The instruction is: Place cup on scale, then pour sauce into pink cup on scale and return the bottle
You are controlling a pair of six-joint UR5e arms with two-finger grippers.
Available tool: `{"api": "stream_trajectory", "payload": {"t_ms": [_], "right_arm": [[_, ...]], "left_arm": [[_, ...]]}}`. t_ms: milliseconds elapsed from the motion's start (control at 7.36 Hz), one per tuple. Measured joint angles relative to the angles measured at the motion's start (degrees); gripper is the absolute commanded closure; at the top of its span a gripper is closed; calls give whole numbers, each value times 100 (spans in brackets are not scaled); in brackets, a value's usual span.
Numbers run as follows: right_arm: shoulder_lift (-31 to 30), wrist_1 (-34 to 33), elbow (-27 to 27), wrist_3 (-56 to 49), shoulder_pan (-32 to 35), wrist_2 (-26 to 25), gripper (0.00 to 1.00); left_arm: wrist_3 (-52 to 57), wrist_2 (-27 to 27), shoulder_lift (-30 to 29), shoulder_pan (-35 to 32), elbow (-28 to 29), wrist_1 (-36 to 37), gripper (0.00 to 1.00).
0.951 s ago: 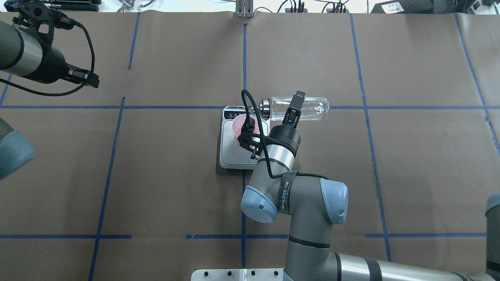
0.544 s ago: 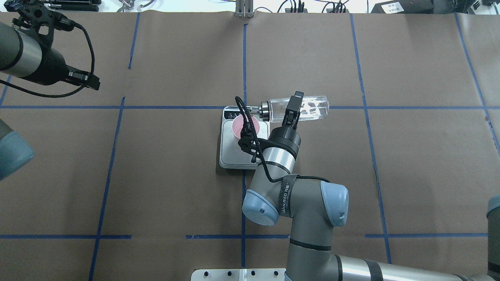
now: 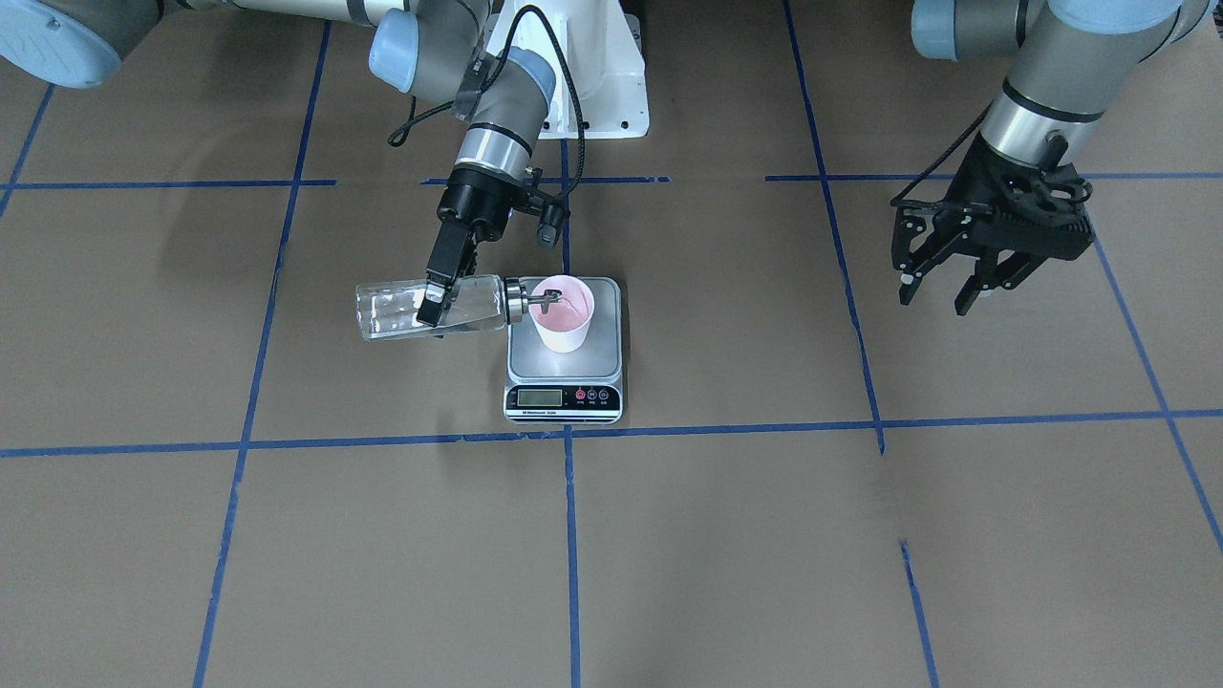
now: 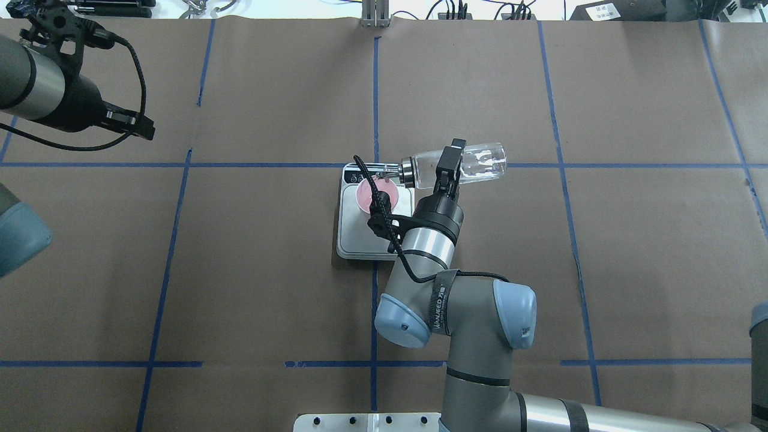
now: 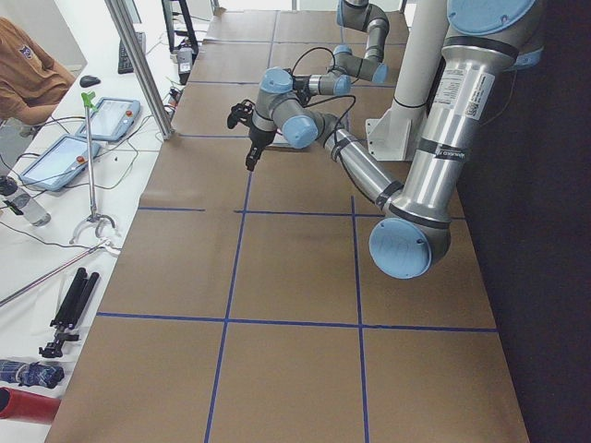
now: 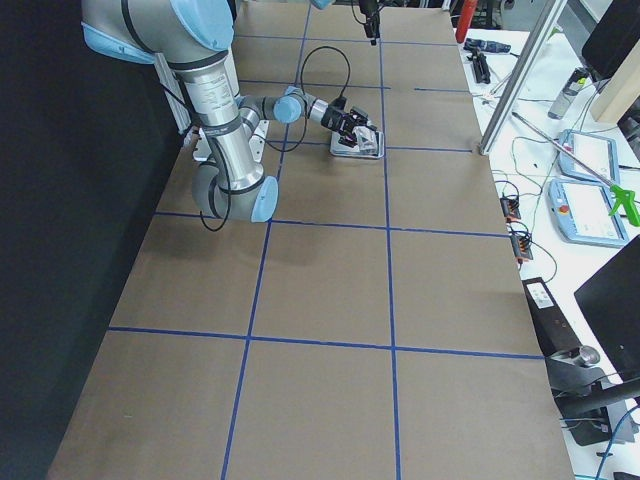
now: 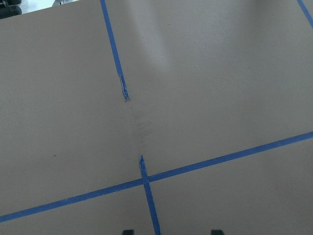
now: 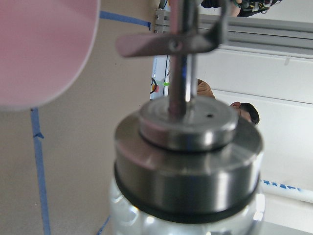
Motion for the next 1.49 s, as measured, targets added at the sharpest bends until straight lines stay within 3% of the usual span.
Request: {"api": "stream_trajectory", "payload": {"t_ms": [951,1495], "right_arm": [[-131,33,45,35,1,-127,100],[-198,372,270,812,12,-69,100]], "left_arm": [[0,-37,2,0,-2,0,38],[0,-37,1,-7,-33,0,38]]}}
